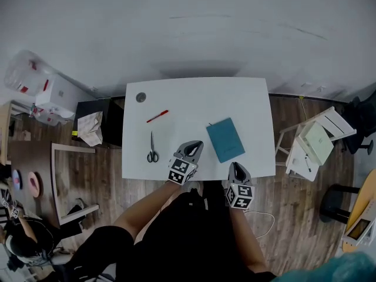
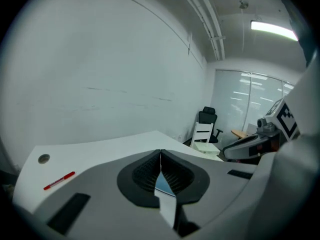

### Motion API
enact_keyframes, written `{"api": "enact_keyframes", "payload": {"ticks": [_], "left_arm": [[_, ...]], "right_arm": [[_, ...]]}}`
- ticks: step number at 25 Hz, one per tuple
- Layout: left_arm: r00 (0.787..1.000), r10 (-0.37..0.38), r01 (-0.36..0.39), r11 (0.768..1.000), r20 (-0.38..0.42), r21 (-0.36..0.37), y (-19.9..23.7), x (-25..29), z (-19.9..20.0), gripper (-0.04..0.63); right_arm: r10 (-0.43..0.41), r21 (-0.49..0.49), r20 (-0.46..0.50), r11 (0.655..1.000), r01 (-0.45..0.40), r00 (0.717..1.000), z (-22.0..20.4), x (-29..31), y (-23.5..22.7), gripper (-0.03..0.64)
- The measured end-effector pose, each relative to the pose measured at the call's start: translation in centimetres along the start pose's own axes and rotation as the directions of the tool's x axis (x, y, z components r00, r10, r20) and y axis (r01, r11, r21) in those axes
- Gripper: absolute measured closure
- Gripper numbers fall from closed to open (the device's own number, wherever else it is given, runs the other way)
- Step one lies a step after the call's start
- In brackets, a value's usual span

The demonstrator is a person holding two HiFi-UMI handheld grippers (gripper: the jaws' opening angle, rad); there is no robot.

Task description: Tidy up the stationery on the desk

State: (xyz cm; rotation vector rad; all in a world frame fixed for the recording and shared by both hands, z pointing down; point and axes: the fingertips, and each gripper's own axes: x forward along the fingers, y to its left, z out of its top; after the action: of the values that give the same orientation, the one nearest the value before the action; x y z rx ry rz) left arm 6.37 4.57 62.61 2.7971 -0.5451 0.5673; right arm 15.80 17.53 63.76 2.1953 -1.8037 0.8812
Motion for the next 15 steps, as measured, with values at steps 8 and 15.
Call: {"api": "enact_keyframes", "payload": {"ticks": [8,15], "left_arm": [[0.983,-0.011,0.025,0.997,-0.182,0.073,3.2,9.0,-3.9,0.580],[0.930,-0.102,0.134,0.989,-0.354,0.067,4.2,14.8,-8.1,0.470]], "right_arm": [[-0.016,0.113,-0.126,0.993,0.030,0.992,-2.9,6.0,-5.6,0.561],[-0.023,0.131,-0.270,0.990,0.060,0.963,-6.8,9.2,-6.7,0.491]]}}
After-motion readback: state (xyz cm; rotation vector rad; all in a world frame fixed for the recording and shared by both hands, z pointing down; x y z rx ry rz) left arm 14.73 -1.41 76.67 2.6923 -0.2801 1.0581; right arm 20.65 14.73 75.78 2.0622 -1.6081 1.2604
